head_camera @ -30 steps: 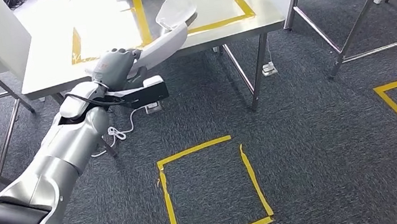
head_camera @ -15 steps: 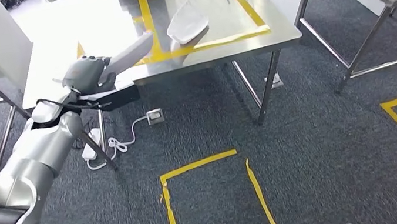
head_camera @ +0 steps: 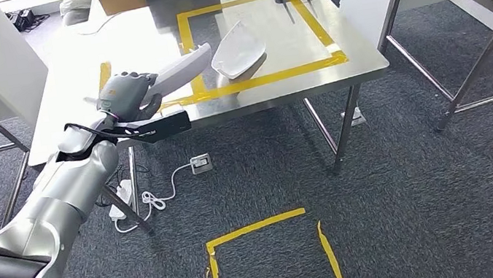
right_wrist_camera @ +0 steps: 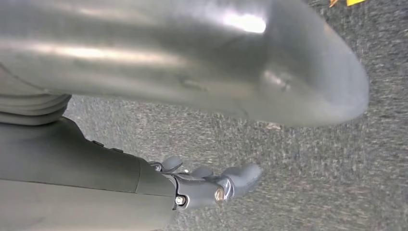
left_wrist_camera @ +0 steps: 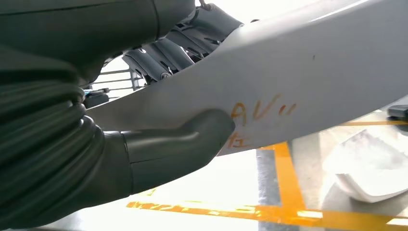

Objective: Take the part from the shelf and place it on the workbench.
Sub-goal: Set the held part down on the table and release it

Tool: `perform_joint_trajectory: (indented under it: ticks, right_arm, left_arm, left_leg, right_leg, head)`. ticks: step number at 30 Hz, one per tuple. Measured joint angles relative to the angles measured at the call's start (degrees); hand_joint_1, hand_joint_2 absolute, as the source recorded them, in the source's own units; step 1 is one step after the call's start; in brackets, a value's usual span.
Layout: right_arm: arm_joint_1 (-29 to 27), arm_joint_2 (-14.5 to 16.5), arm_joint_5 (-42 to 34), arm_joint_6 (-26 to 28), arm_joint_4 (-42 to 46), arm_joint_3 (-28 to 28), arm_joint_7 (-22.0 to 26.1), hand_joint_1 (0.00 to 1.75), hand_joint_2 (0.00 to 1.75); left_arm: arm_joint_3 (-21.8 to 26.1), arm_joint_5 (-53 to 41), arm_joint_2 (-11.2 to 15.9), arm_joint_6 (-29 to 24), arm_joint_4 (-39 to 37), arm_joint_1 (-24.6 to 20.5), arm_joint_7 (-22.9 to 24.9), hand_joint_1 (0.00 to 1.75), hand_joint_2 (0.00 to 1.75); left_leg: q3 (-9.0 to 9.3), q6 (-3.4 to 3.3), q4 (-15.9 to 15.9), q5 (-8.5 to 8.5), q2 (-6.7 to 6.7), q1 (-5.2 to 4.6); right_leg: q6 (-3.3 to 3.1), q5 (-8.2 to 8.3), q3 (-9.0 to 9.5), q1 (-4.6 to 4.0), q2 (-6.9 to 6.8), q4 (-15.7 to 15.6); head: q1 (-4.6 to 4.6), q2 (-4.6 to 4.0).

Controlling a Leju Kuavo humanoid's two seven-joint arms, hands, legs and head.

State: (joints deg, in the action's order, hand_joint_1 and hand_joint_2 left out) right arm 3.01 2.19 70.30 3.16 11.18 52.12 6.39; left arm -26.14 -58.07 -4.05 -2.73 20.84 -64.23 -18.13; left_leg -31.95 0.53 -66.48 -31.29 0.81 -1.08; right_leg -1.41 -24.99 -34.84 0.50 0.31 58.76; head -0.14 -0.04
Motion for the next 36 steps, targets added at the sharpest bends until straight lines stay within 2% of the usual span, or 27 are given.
perform_joint_trajectory:
  ticks: [2, 3, 4, 5, 6, 7, 8, 9, 10, 13, 15, 17, 18, 19, 20, 21, 23, 24, 25, 26, 28, 29, 31, 33, 34, 35, 36]
  right_arm:
    - [-0.1, 0.0, 0.01, 0.01, -0.01, 0.14, -0.01, 0.0, 0.0]
    - [-0.24, 0.01, 0.01, 0.01, -0.01, 0.18, -0.01, 0.0, 0.0]
    - [-0.38, 0.01, 0.01, 0.01, -0.01, 0.21, -0.01, 0.0, 0.0]
    - [-0.47, 0.02, 0.01, 0.01, -0.01, 0.22, -0.01, 0.0, 0.0]
    - [-0.51, 0.02, 0.01, 0.01, -0.01, 0.23, -0.01, 0.0, 0.0]
    - [-0.52, 0.04, 0.01, 0.01, -0.01, 0.23, 0.0, 0.0, 0.0]
    - [-0.49, 0.07, 0.02, 0.01, -0.01, 0.23, 0.01, 0.0, 0.0]
    - [-0.44, 0.09, 0.02, 0.01, -0.01, 0.23, 0.02, 0.0, 0.0]
    - [-0.42, 0.12, 0.04, 0.01, -0.01, 0.23, 0.02, 0.0, 0.0]
    - [-0.41, 0.1, 0.1, 0.05, 0.0, 0.23, 0.1, 0.0, 0.0]
    - [-0.38, 0.04, 0.21, 0.09, 0.01, 0.23, 0.14, 0.0, 0.0]
    - [-0.39, 0.04, 0.37, 0.11, 0.01, 0.24, 0.14, 0.0, 0.0]
    - [-0.44, 0.04, 0.43, 0.12, 0.01, 0.25, 0.14, 0.0, 0.0]
    - [-0.51, 0.04, 0.45, 0.12, 0.01, 0.25, 0.15, 0.0, 0.0]
    - [-0.6, 0.04, 0.46, 0.13, 0.01, 0.26, 0.15, 0.0, 0.0]
    - [-0.69, 0.04, 0.48, 0.14, 0.01, 0.27, 0.16, 0.0, 0.0]
    - [-0.93, 0.04, 0.52, 0.15, 0.0, 0.32, 0.15, 0.0, 0.0]
    - [-1.0, 0.04, 0.56, 0.15, -0.01, 0.34, 0.11, 0.0, 0.0]
    - [-1.07, 0.05, 0.59, 0.14, -0.01, 0.35, 0.06, 0.0, 0.0]
    - [-1.06, 0.07, 0.61, 0.14, -0.02, 0.36, -0.01, 0.0, 0.0]
    - [-0.92, 0.1, 0.6, 0.19, -0.02, 0.38, -0.1, 0.0, 0.0]
    - [-0.84, 0.1, 0.58, 0.24, -0.02, 0.4, -0.11, 0.0, 0.0]
    - [-0.74, 0.09, 0.55, 0.31, -0.01, 0.48, -0.11, 0.0, 0.0]
    - [-0.78, 0.1, 0.53, 0.31, -0.01, 0.52, -0.03, 0.0, 0.0]
    - [-0.85, 0.1, 0.54, 0.31, -0.01, 0.53, 0.03, 0.0, 0.0]
    - [-0.92, 0.11, 0.53, 0.31, -0.01, 0.55, 0.07, 0.0, 0.0]
    - [-0.96, 0.11, 0.52, 0.31, -0.01, 0.57, 0.09, 0.0, 0.0]
  left_arm:
    - [0.0, -0.02, -0.09, -0.01, -0.08, 0.15, -0.08, 1.75, 1.75]
    - [0.0, -0.02, -0.1, -0.01, -0.12, 0.36, -0.08, 1.75, 1.75]
    - [0.0, -0.03, -0.1, -0.01, -0.15, 0.55, -0.08, 1.75, 1.75]
    - [0.0, -0.03, -0.09, -0.01, -0.16, 0.67, -0.07, 1.75, 1.75]
    - [0.0, -0.03, -0.08, -0.01, -0.15, 0.71, -0.07, 1.75, 1.75]
    - [0.0, -0.03, -0.07, -0.01, -0.17, 0.7, -0.06, 1.75, 1.75]
    - [0.0, -0.03, -0.03, 0.0, -0.2, 0.65, -0.08, 1.75, 1.75]
    - [0.0, -0.04, -0.02, 0.01, -0.24, 0.63, -0.09, 1.75, 1.75]
    - [0.0, -0.05, -0.01, 0.01, -0.27, 0.63, -0.1, 1.75, 1.75]
    - [0.0, -0.08, -0.09, 0.02, -0.28, 0.54, -0.11, 1.75, 1.75]
    - [0.0, -0.1, -0.21, 0.04, -0.3, 0.32, -0.26, 1.75, 1.75]
    - [0.0, -0.15, -0.45, 0.12, -0.41, 0.35, -0.5, 1.75, 1.75]
    - [0.0, -0.17, -0.56, 0.16, -0.49, 0.53, -0.57, 1.75, 1.75]
    - [0.0, -0.2, -0.62, 0.19, -0.56, 0.74, -0.61, 1.75, 1.75]
    - [0.0, -0.2, -0.64, 0.22, -0.61, 0.92, -0.61, 1.75, 1.75]
    - [0.0, -0.2, -0.66, 0.27, -0.64, 1.02, -0.58, 1.75, 1.75]
    - [0.0, -0.2, -0.67, 0.36, -0.8, 1.08, -0.49, 1.75, 1.75]
    - [0.0, -0.22, -0.67, 0.44, -0.91, 1.09, -0.45, 1.75, 1.75]
    - [0.0, -0.26, -0.66, 0.51, -1.01, 1.1, -0.41, 1.75, 1.75]
    - [0.0, -0.3, -0.64, 0.59, -1.07, 1.06, -0.39, 1.75, 1.75]
    - [0.0, -0.36, -0.56, 0.64, -1.03, 0.81, -0.35, 1.75, 1.75]
    - [0.0, -0.35, -0.51, 0.63, -1.03, 0.63, -0.34, 1.75, 1.75]
    - [0.0, -0.34, -0.4, 0.6, -1.09, 0.53, -0.28, 1.75, 1.75]
    - [0.0, -0.35, -0.25, 0.58, -1.26, 0.82, -0.12, 1.75, 1.75]
    - [0.0, -0.36, -0.12, 0.58, -1.35, 1.03, -0.03, 1.75, 1.75]
    - [0.0, -0.36, 0.03, 0.58, -1.43, 1.19, 0.05, 1.75, 1.75]
    - [0.0, -0.36, 0.19, 0.58, -1.5, 1.27, 0.09, 1.75, 1.75]
  left_leg:
    - [-4.84, 0.54, -6.12, -2.89, -0.25, 0.29]
    - [-6.83, 0.66, -7.76, -4.27, -0.32, 0.4]
    - [-8.05, 0.65, -7.78, -4.77, -0.38, 0.46]
    - [-8.42, 0.52, -6.09, -3.9, -0.42, 0.48]
    - [-8.07, 0.28, -2.94, -1.57, -0.44, 0.44]
    - [-7.45, -0.04, 0.9, 1.81, -0.45, 0.34]
    - [-6.84, -0.38, 4.03, 4.35, -0.45, 0.18]
    - [-6.17, -0.69, 6.21, 6.09, -0.43, 0.04]
    - [-5.82, -1.01, 7.41, 6.85, -0.38, -0.03]
    - [-3.79, -2.04, 8.32, 6.96, -0.36, 0.23]
    - [-2.17, -2.58, 8.43, 6.54, -0.48, 0.41]
    - [-1.32, -2.81, 8.44, 5.58, -0.39, 0.42]
    - [-0.85, -2.8, 8.44, 5.04, -0.29, 0.42]
    - [-0.24, -2.74, 8.43, 4.42, -0.22, 0.42]
    - [0.51, -2.62, 8.43, 3.75, -0.16, 0.43]
    - [1.36, -2.44, 8.41, 3.0, -0.15, 0.46]
    - [2.83, -1.98, 8.26, 1.39, -0.14, 0.45]
    - [3.34, -1.67, 8.25, 0.55, -0.12, 0.37]
    - [4.05, -1.33, 8.21, -0.04, -0.08, 0.28]
    - [4.69, -0.98, 8.0, -0.29, -0.01, 0.2]
    - [4.61, -0.29, 6.11, 0.18, -0.04, 0.22]
    - [3.43, 0.01, 3.8, 0.6, -0.09, 0.25]
    - [-0.93, 0.58, -2.82, -0.13, -0.26, 0.42]
    - [-6.17, 0.89, -8.02, -3.52, -0.4, 0.57]
    - [-8.11, 0.89, -8.71, -5.09, -0.43, 0.61]
    - [-9.28, 0.75, -7.85, -5.7, -0.45, 0.6]
    - [-9.83, 0.49, -5.57, -4.85, -0.45, 0.55]
  right_leg:
    - [-0.12, -0.85, 0.79, 0.05, 0.06, 0.01]
    - [-0.09, -1.38, 1.27, 0.08, 0.13, 0.01]
    - [-0.06, -1.93, 1.84, 0.08, 0.2, 0.01]
    - [0.0, -2.49, 2.5, 0.08, 0.26, 0.01]
    - [0.09, -3.07, 3.23, 0.06, 0.31, -0.01]
    - [0.2, -3.64, 3.94, 0.03, 0.33, 0.0]
    - [0.41, -4.26, 4.52, -0.04, 0.42, -0.03]
    - [0.69, -4.88, 4.98, -0.11, 0.46, -0.19]
    - [1.0, -5.16, 5.44, -0.17, 0.52, -0.05]
    - [1.86, -5.19, 6.01, -0.27, 0.52, 1.66]
    - [2.26, -5.72, 3.14, -0.18, 0.34, 6.64]
    - [2.7, -8.04, -2.01, -0.05, 0.18, 13.23]
    - [2.9, -9.56, -4.31, 0.01, 0.15, 15.18]
    - [3.05, -10.53, -5.86, 0.06, 0.11, 15.49]
    - [3.13, -10.26, -6.56, 0.1, 0.05, 14.04]
    - [3.12, -8.38, -6.49, 0.15, -0.02, 11.04]
    - [2.94, -1.46, -5.43, 0.14, -0.33, 3.72]
    - [2.67, 1.06, -4.84, 0.05, -0.48, 1.43]
    - [2.33, 2.4, -4.37, -0.01, -0.56, 0.25]
    - [1.88, 2.21, -3.89, -0.08, -0.58, 0.1]
    - [0.92, 1.35, -2.32, 0.09, -0.41, -0.07]
    - [0.5, 0.83, -1.45, 0.16, -0.39, -0.16]
    - [-0.03, -0.59, 0.27, 0.21, -0.35, -0.3]
    - [-0.16, -2.23, 1.94, 0.21, -0.16, -0.32]
    - [-0.18, -3.1, 2.9, 0.21, -0.03, -0.32]
    - [-0.18, -3.98, 3.95, 0.2, 0.12, -0.33]
    - [-0.15, -4.9, 5.11, 0.17, 0.24, -0.34]
  head:
    - [-0.02, 0.0]
    - [-0.03, 0.0]
    - [-0.03, 0.0]
    - [-0.03, 0.0]
    - [-0.03, 0.0]
    - [-0.03, 0.0]
    - [-0.03, 0.0]
    - [-0.02, 0.0]
    - [0.01, 0.0]
    - [0.06, 0.0]
    - [0.14, 0.0]
    - [0.27, 0.0]
    - [0.29, 0.0]
    - [0.31, 0.0]
    - [0.32, 0.0]
    - [0.32, 0.0]
    - [0.34, 0.0]
    - [0.37, 0.0]
    - [0.4, 0.0]
    - [0.42, 0.0]
    - [0.39, 0.0]
    - [0.32, 0.0]
    - [0.22, 0.0]
    - [0.21, 0.0]
    - [0.19, 0.0]
    - [0.19, 0.0]
    - [0.19, 0.0]
